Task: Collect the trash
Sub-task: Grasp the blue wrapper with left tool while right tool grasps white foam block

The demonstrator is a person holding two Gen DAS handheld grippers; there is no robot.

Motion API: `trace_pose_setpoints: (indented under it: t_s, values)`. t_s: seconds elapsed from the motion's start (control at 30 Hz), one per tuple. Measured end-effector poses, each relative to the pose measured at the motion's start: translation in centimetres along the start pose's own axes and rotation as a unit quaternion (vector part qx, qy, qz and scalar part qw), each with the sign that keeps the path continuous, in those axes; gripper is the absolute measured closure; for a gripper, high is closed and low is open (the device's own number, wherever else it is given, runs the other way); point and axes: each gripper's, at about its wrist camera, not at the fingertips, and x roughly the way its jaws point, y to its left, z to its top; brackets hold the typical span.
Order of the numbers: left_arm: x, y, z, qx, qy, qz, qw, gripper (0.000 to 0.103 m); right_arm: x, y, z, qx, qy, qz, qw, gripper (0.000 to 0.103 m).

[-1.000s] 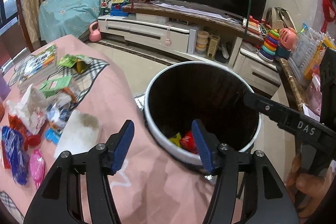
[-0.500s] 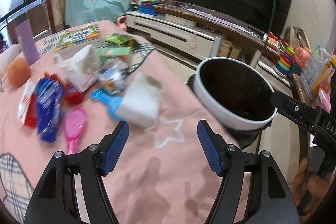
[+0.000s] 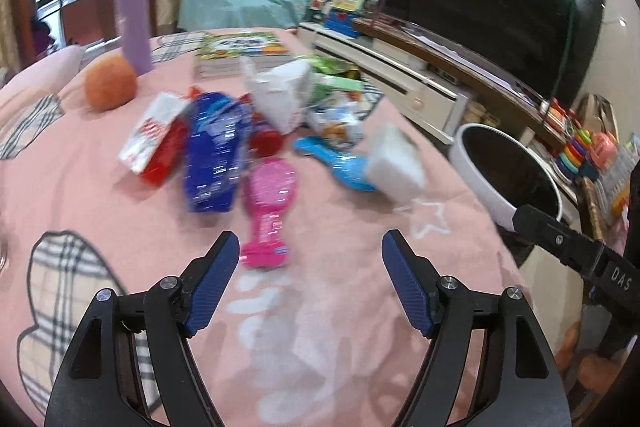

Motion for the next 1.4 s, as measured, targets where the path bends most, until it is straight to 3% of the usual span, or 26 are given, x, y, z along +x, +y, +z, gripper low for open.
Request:
trace_pose_setpoints:
  t_s: [0.27,0.67,1.3,1.4]
  values:
    - [0.2,4.1,-0.7,-0.039,0.007,0.015,0.9991,0.027,2.1,2.6,-0.9,-0.016,0.021,0.01,1.0,0.01]
    - [1.6,6.2,-0.4,-0.054,0.024,0.023,0.998,0.027,4.4,4.3,-1.6,-0.02,0.032,0.026,0.999,0.01]
    - [6.2,7.3,3.8,-0.031,0.027,0.035,0.9986,0.028,10.1,3.4,2.5,0.047,0.059,0.018,0.997,0.013]
    - [7.0,7.2,3.8,-0.025,0.036,0.032,0.9985,0.053,11.1,3.1,2.7,0.052,0.069,0.021,0.996,0.026]
